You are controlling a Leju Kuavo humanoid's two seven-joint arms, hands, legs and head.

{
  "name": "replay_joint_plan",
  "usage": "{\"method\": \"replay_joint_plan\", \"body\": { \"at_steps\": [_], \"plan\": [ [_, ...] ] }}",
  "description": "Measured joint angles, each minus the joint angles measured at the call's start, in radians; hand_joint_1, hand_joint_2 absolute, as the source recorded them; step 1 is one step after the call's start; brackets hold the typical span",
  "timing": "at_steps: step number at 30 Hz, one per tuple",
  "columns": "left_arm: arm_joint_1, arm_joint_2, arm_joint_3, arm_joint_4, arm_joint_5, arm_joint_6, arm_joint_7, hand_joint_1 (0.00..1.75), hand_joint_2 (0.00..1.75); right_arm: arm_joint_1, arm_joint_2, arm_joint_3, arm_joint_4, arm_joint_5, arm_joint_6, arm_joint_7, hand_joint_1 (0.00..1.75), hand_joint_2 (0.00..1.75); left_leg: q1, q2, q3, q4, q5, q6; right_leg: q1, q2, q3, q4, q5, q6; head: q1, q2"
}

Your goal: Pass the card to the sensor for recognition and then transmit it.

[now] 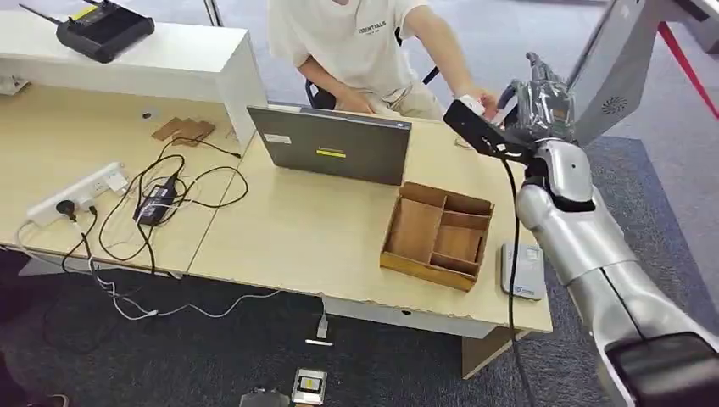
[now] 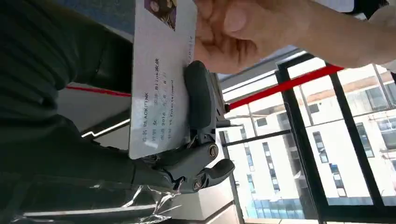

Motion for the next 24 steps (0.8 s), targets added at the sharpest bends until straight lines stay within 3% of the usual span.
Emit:
{"method": "replay_joint_plan", "body": {
  "at_steps": [9,10,11,12,13,14,24],
  "plan": [
    [0.013,-0.002,0.004,0.000,-0.002,0.013,-0.004,0.00,0.00,-0.038,0.053,0.026,0.145,-0.006,-0.011,0.028,1.69,1.75,0.000,-0.001,0.000,0.000,0.000,0.000,0.000,0.000,0.000,0.000,0.000,0.000,0.000,0.000],
    [0.013,-0.002,0.005,0.000,-0.002,0.013,-0.004,0.00,0.00,-0.040,0.056,0.027,0.155,-0.008,-0.014,0.029,1.20,1.75,0.000,-0.001,0.000,0.000,0.000,0.000,0.000,0.000,0.000,0.000,0.000,0.000,0.000,0.000],
    [0.013,-0.002,0.006,0.000,-0.003,0.013,-0.004,0.00,0.00,-0.040,0.058,0.028,0.163,-0.008,-0.015,0.030,1.03,1.75,0.000,-0.001,0.000,0.000,0.000,0.000,0.000,0.000,0.000,0.000,0.000,0.000,0.000,0.000],
    [0.014,-0.002,0.006,0.000,-0.003,0.013,-0.003,0.00,0.00,-0.040,0.059,0.029,0.173,-0.009,-0.016,0.032,1.03,1.75,0.000,-0.001,0.000,0.000,0.000,0.000,0.000,0.000,0.000,0.000,0.000,0.000,0.000,0.000],
    [0.014,-0.002,0.006,0.000,-0.003,0.013,-0.003,0.00,0.00,-0.040,0.061,0.030,0.182,-0.009,-0.016,0.032,0.10,1.75,0.000,0.000,0.000,0.000,0.000,0.000,0.000,0.000,0.000,0.000,0.000,0.000,0.000,0.000],
    [0.015,-0.002,0.007,0.000,-0.003,0.013,-0.003,0.00,0.00,-0.040,0.062,0.032,0.191,-0.010,-0.019,0.032,0.00,1.75,0.000,0.000,0.000,0.000,0.000,0.000,0.000,0.000,0.000,0.000,0.000,0.000,0.000,0.000],
    [0.015,-0.005,0.011,0.001,-0.006,0.012,-0.003,0.00,0.00,-0.040,0.067,0.040,0.238,-0.021,-0.081,0.021,0.00,1.75,0.000,0.000,0.000,0.000,0.000,0.000,0.000,0.000,0.000,0.000,0.000,0.000,0.000,0.000]
  ]
}}
